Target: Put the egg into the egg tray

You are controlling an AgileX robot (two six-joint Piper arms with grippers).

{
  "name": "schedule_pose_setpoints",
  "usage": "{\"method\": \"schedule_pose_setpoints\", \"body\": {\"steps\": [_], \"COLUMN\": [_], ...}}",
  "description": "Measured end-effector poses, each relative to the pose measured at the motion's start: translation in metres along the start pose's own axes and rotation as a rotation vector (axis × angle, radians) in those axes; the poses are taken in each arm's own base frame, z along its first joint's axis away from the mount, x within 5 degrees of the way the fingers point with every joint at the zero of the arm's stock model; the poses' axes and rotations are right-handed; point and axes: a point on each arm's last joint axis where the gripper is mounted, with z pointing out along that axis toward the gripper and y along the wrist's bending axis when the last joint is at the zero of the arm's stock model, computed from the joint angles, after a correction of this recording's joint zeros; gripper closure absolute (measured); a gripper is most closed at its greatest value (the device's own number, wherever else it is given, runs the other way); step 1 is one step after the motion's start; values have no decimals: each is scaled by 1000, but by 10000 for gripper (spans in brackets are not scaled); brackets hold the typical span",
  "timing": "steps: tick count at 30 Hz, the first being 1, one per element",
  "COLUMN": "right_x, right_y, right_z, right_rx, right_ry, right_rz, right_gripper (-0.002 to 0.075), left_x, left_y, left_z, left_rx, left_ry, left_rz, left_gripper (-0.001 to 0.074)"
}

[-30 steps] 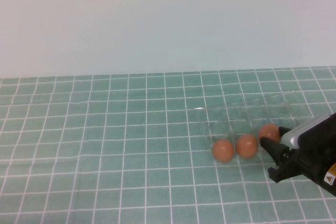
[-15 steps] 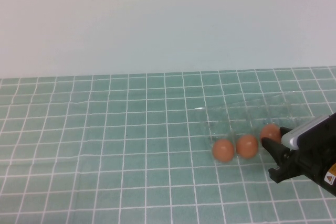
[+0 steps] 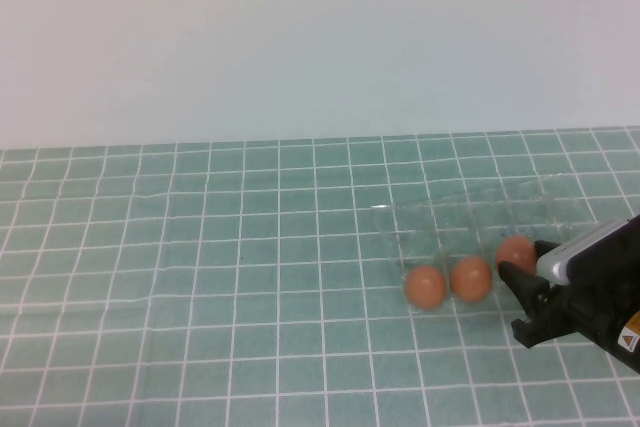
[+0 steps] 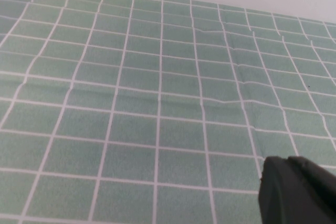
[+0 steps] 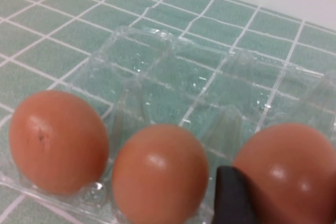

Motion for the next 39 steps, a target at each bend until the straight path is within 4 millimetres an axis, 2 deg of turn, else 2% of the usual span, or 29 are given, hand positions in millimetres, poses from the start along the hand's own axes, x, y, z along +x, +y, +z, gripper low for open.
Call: {"method": "schedule_pose_setpoints", "body": {"steps": [6,13,20,22,24,26,28,30,35,39], "right_x": [0,-1,-15,-25,-36,-46,-60,-77,-127,-165], "right_y": [-1,-1,-1,-1,-2,-3,-4,-5,-8,-4], "right_z": [0,0,-4,-10,-16,-25,-37,-50,-90,-135], "right_rx": [6,8,-2,-1,4,12,16,18,50,94], "right_ry": [-1,-10,-85,-114,-126,-113,-95,-89,-149,-344], "right_rz": [3,4,-7,-8,-17,-25,-53,-85,-141,-174], "right_gripper": [300,295,295,298,333,429,586,659,713,720], "left_x": [0,0,0,0,0,0,0,0,0,0], "left_y": [0,0,0,0,0,0,0,0,0,0], "left_z": [0,0,0,0,0,0,0,0,0,0], "left_rx": [0,0,0,0,0,0,0,0,0,0], "left_ry": [0,0,0,0,0,0,0,0,0,0], "left_rz": [0,0,0,0,0,0,0,0,0,0], "left_gripper": [736,736,736,736,736,736,736,736,736,736]}}
